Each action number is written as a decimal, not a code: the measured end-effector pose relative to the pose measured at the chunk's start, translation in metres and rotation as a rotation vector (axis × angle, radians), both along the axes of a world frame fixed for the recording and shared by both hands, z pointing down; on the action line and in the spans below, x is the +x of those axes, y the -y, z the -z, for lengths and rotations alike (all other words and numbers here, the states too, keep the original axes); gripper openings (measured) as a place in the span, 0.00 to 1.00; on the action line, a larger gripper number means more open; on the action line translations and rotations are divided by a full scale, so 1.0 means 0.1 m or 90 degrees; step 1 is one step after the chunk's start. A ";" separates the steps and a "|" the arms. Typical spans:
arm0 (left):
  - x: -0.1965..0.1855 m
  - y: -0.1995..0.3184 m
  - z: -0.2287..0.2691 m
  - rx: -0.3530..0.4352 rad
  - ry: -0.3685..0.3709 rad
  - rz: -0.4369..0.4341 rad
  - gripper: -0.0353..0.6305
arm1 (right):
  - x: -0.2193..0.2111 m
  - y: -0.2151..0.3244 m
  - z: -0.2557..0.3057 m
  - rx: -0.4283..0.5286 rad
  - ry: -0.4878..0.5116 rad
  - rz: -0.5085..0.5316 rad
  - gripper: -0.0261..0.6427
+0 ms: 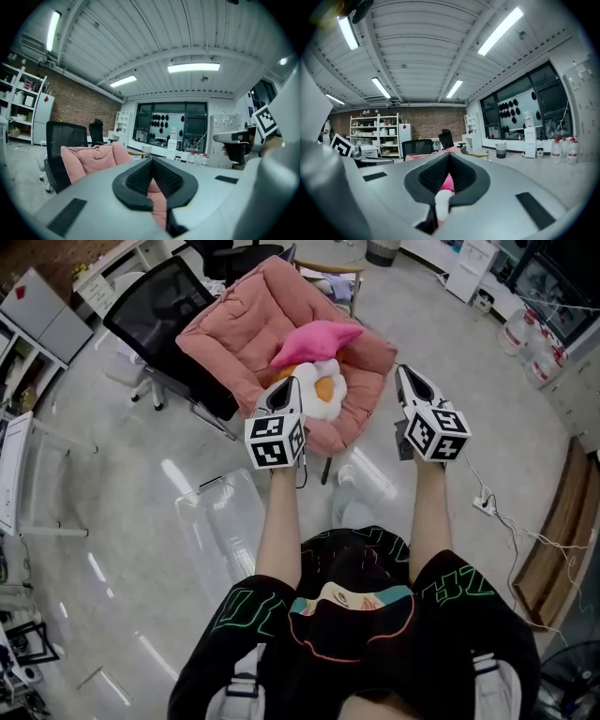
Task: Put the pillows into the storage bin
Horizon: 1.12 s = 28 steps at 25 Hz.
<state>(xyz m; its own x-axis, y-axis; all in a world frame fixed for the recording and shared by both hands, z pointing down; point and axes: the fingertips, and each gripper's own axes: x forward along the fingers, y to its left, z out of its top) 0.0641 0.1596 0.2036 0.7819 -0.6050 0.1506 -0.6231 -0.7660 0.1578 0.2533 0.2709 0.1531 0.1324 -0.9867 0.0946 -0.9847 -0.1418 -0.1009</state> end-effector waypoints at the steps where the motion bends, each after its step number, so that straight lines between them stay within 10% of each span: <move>1: 0.05 0.13 -0.06 -0.009 0.003 0.009 0.05 | 0.07 0.16 -0.06 -0.006 0.006 0.008 0.03; 17: 1.53 2.20 -1.25 -0.174 0.112 0.068 0.05 | 1.77 2.70 -1.45 -0.141 0.154 0.075 0.03; 28: 1.68 2.94 -1.85 -0.245 0.186 0.025 0.05 | 1.69 3.41 -2.18 -0.233 0.208 0.125 0.03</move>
<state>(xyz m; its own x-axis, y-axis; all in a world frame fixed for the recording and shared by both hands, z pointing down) 0.2324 -0.1347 0.3886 0.6510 -0.4913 0.5787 -0.7113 -0.6611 0.2389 0.4222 -0.0700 0.3707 -0.1453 -0.8849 0.4426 -0.9215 -0.0418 -0.3861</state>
